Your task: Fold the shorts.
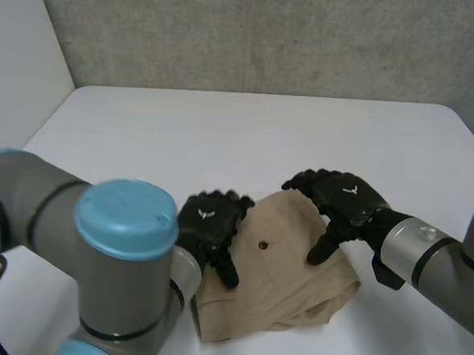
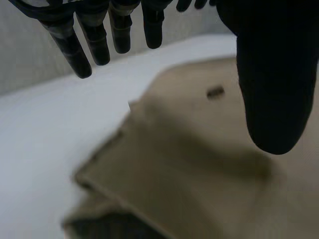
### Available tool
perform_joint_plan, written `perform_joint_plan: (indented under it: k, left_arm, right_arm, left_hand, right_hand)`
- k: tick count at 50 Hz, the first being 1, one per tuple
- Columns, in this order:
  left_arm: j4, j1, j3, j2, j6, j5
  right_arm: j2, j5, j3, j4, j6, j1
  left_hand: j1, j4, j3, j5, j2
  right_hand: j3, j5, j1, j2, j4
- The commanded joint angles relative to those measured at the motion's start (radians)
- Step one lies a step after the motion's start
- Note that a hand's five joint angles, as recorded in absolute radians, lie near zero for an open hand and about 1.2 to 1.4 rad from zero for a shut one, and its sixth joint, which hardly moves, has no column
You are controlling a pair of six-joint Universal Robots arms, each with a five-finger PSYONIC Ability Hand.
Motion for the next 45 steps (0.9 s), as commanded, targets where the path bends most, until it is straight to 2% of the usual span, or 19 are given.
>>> perform_joint_plan:
  k: [1, 8, 17, 20, 27, 30, 31, 34, 35, 37, 39, 42, 43, 45]
  left_arm:
    - [-0.014, -0.048, -0.050, -0.047, -0.028, -0.082]
    - [0.007, -0.048, -0.053, -0.093, -0.014, -0.081]
    - [0.004, -0.047, -0.022, -0.142, -0.011, -0.081]
    - [0.004, -0.040, -0.012, -0.102, -0.011, -0.079]
    - [0.001, -0.030, 0.041, 0.094, -0.005, -0.076]
    - [-0.016, 0.012, 0.091, 0.169, 0.021, -0.074]
    - [-0.023, 0.030, 0.102, 0.188, 0.030, -0.073]
    - [-0.046, 0.075, 0.127, 0.217, 0.056, -0.070]
    - [-0.080, 0.120, 0.149, 0.243, 0.090, -0.059]
    - [-0.176, 0.183, 0.224, 0.275, 0.131, 0.005]
    - [-0.264, 0.229, 0.273, 0.291, 0.124, 0.077]
    - [-0.336, 0.300, 0.297, 0.312, 0.115, 0.125]
    - [-0.367, 0.343, 0.297, 0.330, 0.107, 0.146]
    - [-0.378, 0.374, 0.294, 0.344, 0.096, 0.159]
  right_arm:
    - [0.187, 0.109, -0.096, 0.126, -0.146, 0.011]
    - [0.211, 0.175, -0.098, 0.140, -0.182, 0.003]
    - [0.196, 0.171, -0.073, 0.128, -0.183, 0.001]
    - [0.179, 0.171, -0.067, 0.118, -0.183, 0.000]
    - [0.030, 0.189, -0.071, 0.014, -0.163, 0.003]
    - [-0.039, 0.215, -0.088, -0.017, -0.142, 0.004]
    - [-0.100, 0.265, -0.113, -0.036, -0.092, 0.006]
    - [-0.134, 0.307, -0.134, -0.040, -0.052, 0.003]
    - [-0.180, 0.361, -0.169, -0.038, 0.008, 0.003]
    - [-0.191, 0.375, -0.183, -0.034, 0.022, 0.004]
    - [-0.215, 0.413, -0.225, 0.006, 0.036, 0.004]
    - [-0.223, 0.453, -0.280, 0.110, 0.039, 0.006]
    - [-0.222, 0.456, -0.289, 0.123, 0.036, 0.011]
    - [-0.222, 0.462, -0.302, 0.135, 0.038, 0.012]
  left_hand:
    - [0.004, -0.002, -0.010, -0.017, 0.001]
    - [0.007, 0.001, -0.007, -0.015, 0.004]
    - [0.007, 0.001, -0.007, -0.015, 0.004]
    - [0.004, -0.002, -0.010, -0.017, 0.001]
    - [0.019, 0.013, 0.005, -0.003, 0.016]
    - [0.030, 0.024, 0.017, 0.009, 0.027]
    - [0.033, 0.027, 0.020, 0.012, 0.030]
    - [0.036, 0.030, 0.023, 0.015, 0.033]
    - [0.033, 0.027, 0.020, 0.012, 0.030]
    - [0.033, 0.027, 0.020, 0.012, 0.030]
    - [0.025, 0.019, 0.011, 0.003, 0.022]
    - [0.004, -0.002, -0.009, -0.017, 0.001]
    - [0.001, -0.005, -0.012, -0.020, -0.002]
    - [0.007, 0.001, -0.007, -0.015, 0.004]
  right_hand:
    - [-0.039, -0.062, -0.027, -0.043, -0.057]
    - [-0.039, -0.062, -0.027, -0.043, -0.057]
    - [-0.039, -0.062, -0.027, -0.043, -0.057]
    - [-0.039, -0.062, -0.027, -0.043, -0.057]
    - [-0.039, -0.062, -0.027, -0.043, -0.057]
    - [-0.039, -0.062, -0.027, -0.043, -0.057]
    - [-0.039, -0.062, -0.027, -0.043, -0.057]
    - [-0.039, -0.062, -0.027, -0.043, -0.057]
    - [-0.039, -0.062, -0.027, -0.043, -0.057]
    - [-0.039, -0.062, -0.027, -0.043, -0.057]
    - [-0.039, -0.062, -0.027, -0.043, -0.057]
    - [-0.039, -0.062, -0.027, -0.043, -0.057]
    - [-0.039, -0.062, -0.027, -0.043, -0.057]
    - [-0.039, -0.062, -0.027, -0.043, -0.057]
